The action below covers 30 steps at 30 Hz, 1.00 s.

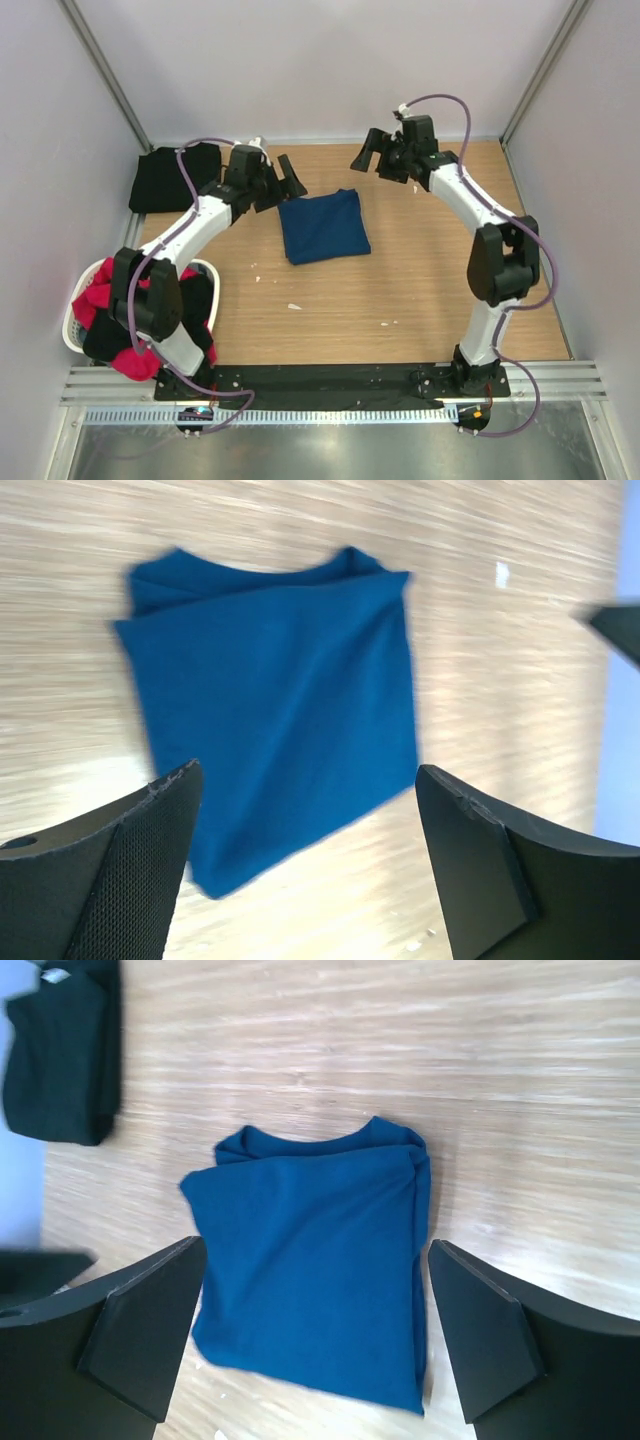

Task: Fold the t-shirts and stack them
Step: Fold the tshirt, then neatly place the folded tshirt to the corner

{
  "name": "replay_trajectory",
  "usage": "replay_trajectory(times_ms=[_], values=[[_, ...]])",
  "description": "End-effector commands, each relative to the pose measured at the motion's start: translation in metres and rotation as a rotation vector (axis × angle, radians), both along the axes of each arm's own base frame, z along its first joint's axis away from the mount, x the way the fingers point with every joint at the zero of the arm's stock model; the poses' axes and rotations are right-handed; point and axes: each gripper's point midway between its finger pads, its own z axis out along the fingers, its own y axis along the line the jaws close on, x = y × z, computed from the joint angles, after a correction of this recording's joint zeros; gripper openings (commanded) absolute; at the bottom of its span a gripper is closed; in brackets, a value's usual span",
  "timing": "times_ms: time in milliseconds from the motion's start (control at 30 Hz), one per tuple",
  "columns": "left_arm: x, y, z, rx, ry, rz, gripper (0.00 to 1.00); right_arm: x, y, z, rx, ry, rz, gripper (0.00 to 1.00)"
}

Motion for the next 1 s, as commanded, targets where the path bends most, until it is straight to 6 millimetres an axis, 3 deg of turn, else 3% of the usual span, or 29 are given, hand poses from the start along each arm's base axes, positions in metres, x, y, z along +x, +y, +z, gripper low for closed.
replay_trajectory(times_ms=[0, 233, 467, 833, 933, 967], values=[[0.001, 0.030, -0.032, 0.096, 0.076, 0.042, 0.89, -0.017, -0.020, 0.011, 0.017, -0.001, -0.025, 1.00], [0.006, 0.027, -0.079, 0.057, 0.144, 0.102, 0.85, -0.041, -0.051, -0.026, -0.010, 0.118, -0.091, 1.00], [0.009, 0.021, -0.118, -0.008, 0.197, 0.154, 0.80, -0.059, -0.063, -0.053, -0.067, 0.209, -0.111, 1.00], [0.014, 0.001, -0.152, -0.128, 0.262, 0.162, 0.75, -0.063, -0.071, -0.064, -0.108, 0.257, -0.135, 1.00], [0.014, -0.003, -0.161, -0.163, 0.279, 0.170, 0.69, -0.063, -0.072, -0.063, -0.114, 0.259, -0.143, 1.00], [0.014, -0.003, -0.161, -0.169, 0.276, 0.172, 0.61, -0.064, -0.073, -0.063, -0.122, 0.263, -0.143, 1.00]])
